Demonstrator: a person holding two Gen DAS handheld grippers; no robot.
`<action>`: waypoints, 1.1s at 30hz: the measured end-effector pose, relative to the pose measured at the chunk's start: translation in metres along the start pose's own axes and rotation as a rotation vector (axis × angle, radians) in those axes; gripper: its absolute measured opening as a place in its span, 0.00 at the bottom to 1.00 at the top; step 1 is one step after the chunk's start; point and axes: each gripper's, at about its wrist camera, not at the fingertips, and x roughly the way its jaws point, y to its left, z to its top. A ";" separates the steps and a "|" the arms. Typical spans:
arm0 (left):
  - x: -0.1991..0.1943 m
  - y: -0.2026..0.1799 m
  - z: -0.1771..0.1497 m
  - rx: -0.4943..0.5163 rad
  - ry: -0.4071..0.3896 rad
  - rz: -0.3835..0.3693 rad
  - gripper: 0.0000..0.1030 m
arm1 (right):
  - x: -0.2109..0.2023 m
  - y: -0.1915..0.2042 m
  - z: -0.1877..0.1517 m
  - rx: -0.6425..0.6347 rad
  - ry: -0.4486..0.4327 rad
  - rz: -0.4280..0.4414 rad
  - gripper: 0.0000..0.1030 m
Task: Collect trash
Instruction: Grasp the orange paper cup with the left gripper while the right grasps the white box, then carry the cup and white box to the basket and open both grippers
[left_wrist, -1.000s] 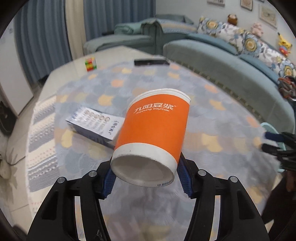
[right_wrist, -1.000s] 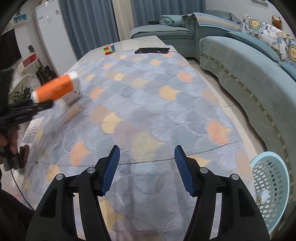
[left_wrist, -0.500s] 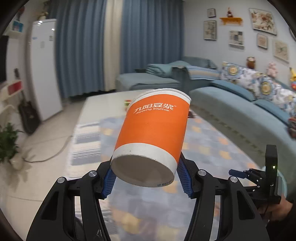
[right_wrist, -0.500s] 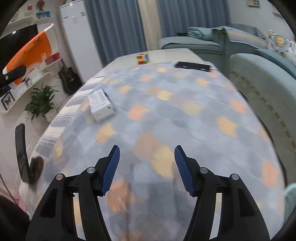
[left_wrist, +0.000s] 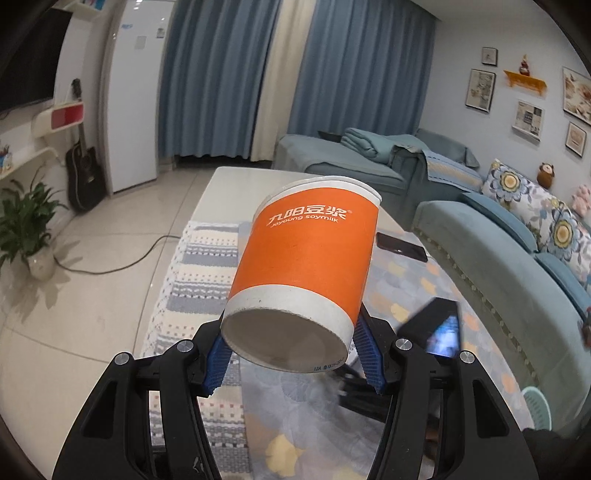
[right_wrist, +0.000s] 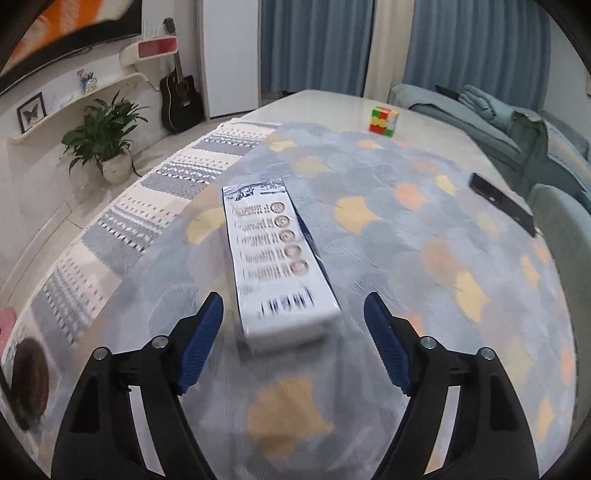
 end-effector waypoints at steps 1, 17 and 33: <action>0.002 0.000 0.002 -0.007 0.006 0.001 0.54 | 0.010 0.003 0.004 -0.005 0.012 0.006 0.75; 0.016 -0.026 -0.007 0.066 0.032 0.060 0.55 | -0.027 -0.059 -0.030 0.183 -0.007 -0.122 0.53; 0.013 -0.133 -0.035 0.169 0.005 -0.050 0.55 | -0.224 -0.143 -0.127 0.265 -0.179 -0.309 0.53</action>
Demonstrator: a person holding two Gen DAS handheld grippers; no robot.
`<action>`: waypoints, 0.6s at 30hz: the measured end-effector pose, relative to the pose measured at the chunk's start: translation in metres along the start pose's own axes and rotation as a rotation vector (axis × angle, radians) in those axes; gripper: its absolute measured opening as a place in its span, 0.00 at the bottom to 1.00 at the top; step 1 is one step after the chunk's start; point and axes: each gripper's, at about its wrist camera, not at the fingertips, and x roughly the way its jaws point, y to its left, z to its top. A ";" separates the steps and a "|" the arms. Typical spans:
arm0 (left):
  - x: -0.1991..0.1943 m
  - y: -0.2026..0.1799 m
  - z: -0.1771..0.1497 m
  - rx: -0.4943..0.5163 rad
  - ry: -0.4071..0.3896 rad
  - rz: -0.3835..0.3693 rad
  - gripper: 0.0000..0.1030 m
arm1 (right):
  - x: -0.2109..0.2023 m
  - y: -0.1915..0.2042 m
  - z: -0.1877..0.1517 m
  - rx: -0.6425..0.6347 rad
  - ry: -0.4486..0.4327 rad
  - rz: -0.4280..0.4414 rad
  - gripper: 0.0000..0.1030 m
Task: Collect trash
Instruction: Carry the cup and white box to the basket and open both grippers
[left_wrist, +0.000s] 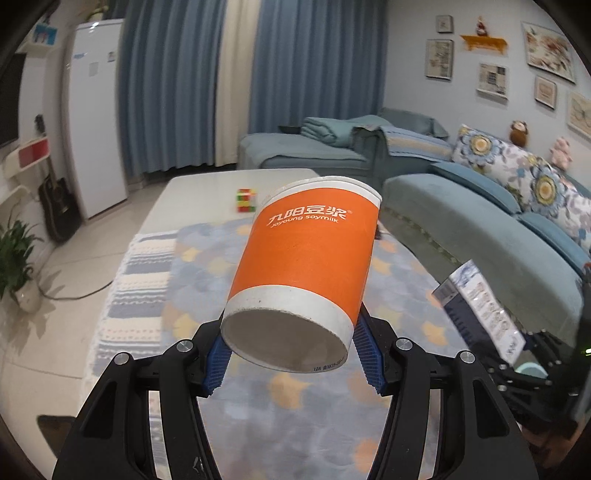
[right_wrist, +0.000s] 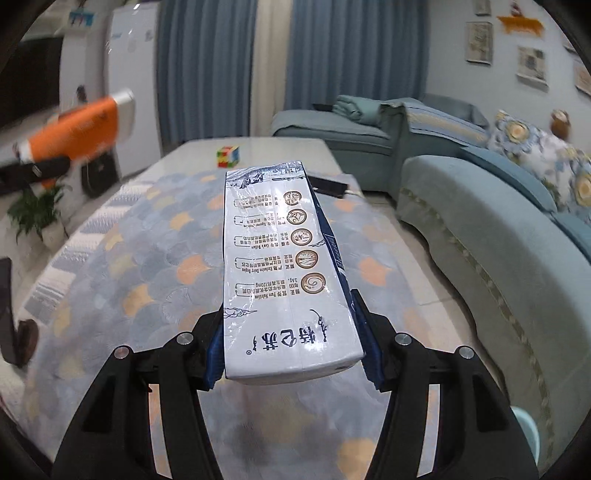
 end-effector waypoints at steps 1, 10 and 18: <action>0.001 -0.007 -0.002 0.010 0.002 -0.007 0.55 | -0.008 -0.004 -0.004 0.000 -0.015 -0.014 0.53; 0.005 -0.073 -0.025 0.152 0.003 -0.072 0.55 | -0.056 -0.043 -0.040 0.050 -0.036 -0.042 0.53; 0.007 -0.120 -0.058 0.194 0.062 -0.175 0.55 | -0.079 -0.073 -0.077 0.082 -0.022 -0.062 0.53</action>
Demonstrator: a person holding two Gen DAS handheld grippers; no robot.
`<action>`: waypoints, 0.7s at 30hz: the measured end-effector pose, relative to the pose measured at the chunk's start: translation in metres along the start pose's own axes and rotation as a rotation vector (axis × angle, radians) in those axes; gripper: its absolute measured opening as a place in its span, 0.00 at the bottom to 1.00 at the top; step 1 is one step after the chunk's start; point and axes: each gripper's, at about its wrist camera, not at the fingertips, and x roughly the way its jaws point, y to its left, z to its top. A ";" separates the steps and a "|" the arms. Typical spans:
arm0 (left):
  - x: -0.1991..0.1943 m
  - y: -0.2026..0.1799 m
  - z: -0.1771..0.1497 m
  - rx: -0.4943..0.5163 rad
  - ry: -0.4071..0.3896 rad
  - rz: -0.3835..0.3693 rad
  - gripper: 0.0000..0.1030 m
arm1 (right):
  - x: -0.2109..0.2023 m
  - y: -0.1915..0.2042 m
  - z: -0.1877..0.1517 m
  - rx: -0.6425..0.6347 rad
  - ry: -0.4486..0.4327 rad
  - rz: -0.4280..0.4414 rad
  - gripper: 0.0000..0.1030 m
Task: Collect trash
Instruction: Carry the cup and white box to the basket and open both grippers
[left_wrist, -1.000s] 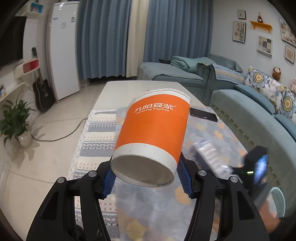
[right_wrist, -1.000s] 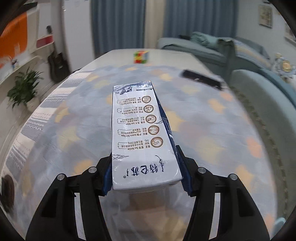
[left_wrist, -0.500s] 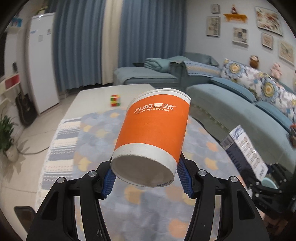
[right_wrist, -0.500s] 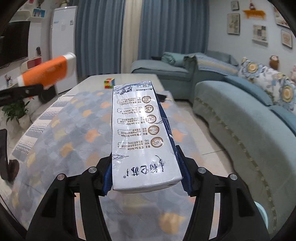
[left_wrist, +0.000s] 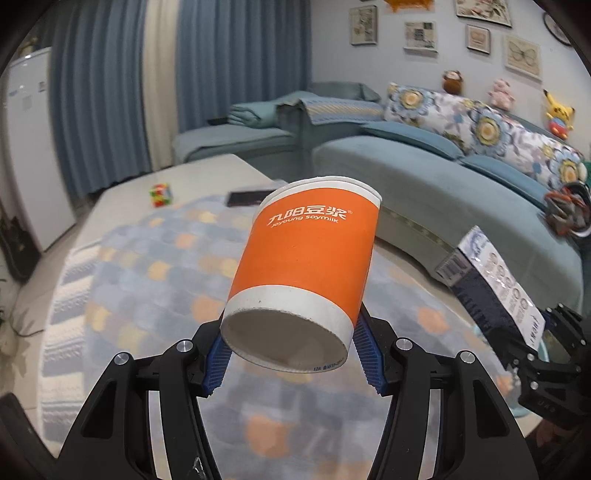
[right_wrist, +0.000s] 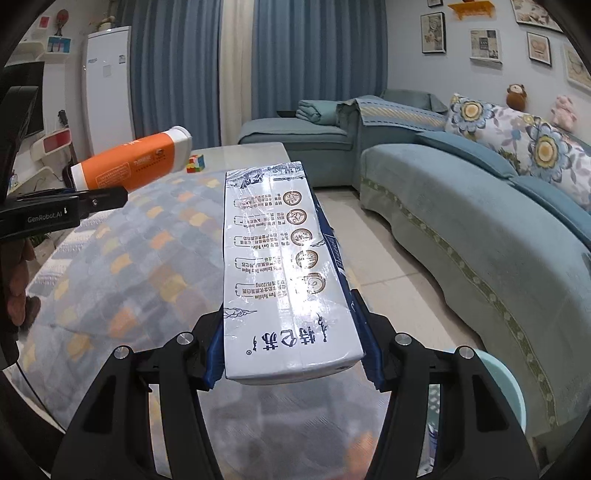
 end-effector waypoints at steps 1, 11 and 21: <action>0.000 -0.007 -0.002 0.009 0.002 -0.013 0.55 | -0.003 -0.005 -0.005 0.001 0.000 -0.006 0.53; -0.006 -0.135 -0.035 0.190 0.008 -0.274 0.55 | -0.055 -0.109 -0.044 0.283 -0.001 -0.077 0.53; 0.019 -0.237 -0.065 0.264 0.099 -0.421 0.55 | -0.089 -0.215 -0.089 0.599 0.040 -0.179 0.53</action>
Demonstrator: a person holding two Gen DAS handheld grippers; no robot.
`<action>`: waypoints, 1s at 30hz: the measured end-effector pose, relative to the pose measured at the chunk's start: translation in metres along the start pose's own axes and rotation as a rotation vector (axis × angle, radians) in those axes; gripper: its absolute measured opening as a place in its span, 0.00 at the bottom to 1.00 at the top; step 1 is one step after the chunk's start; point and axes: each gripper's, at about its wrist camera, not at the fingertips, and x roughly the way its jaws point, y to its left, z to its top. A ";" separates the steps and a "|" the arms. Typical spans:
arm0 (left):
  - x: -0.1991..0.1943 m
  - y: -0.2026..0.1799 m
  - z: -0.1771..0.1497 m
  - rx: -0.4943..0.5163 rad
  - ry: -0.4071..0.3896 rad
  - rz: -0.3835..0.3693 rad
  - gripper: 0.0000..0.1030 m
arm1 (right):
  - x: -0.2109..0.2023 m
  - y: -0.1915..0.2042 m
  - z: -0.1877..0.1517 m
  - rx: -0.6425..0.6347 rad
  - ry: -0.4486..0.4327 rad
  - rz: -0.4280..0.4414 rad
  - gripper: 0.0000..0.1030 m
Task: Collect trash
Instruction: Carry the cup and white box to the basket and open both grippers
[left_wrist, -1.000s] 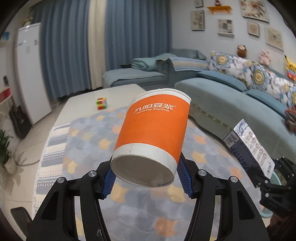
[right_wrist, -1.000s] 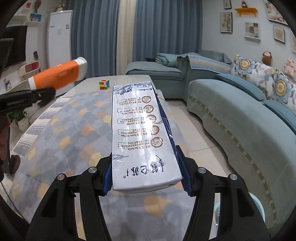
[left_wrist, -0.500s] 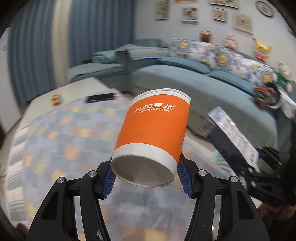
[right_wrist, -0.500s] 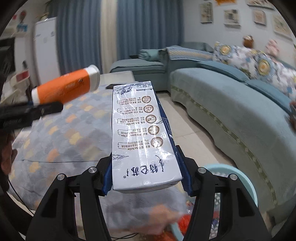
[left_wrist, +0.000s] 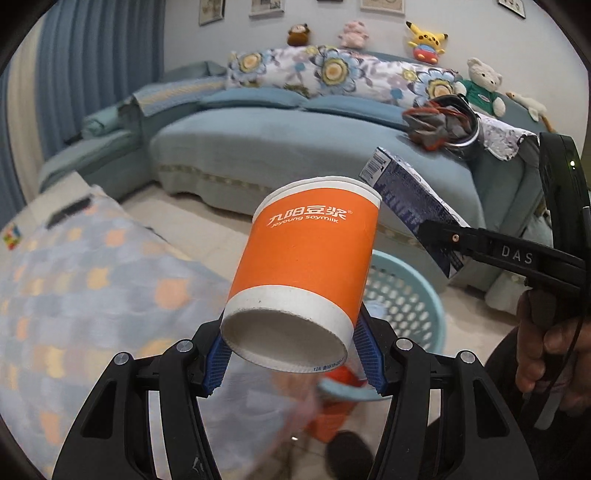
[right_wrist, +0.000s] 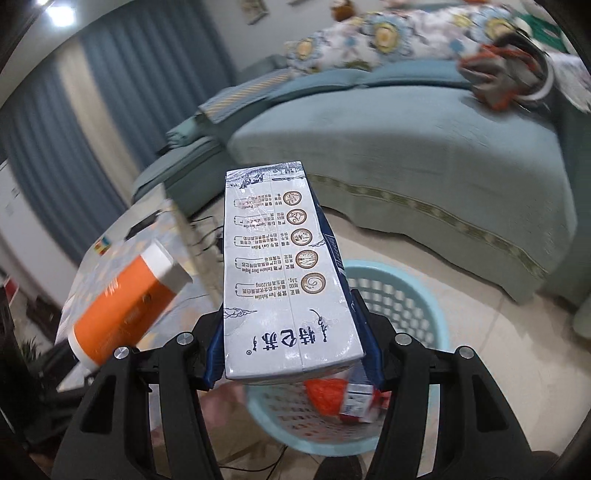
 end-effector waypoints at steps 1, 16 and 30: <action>0.006 -0.003 0.001 -0.008 0.012 -0.015 0.55 | 0.001 -0.006 0.001 0.014 0.005 -0.010 0.53; 0.056 -0.031 0.003 -0.017 0.109 -0.079 0.54 | 0.010 -0.047 0.003 0.136 0.077 -0.036 0.53; 0.055 -0.029 0.005 -0.011 0.111 -0.053 0.53 | 0.013 -0.055 0.001 0.177 0.095 -0.056 0.56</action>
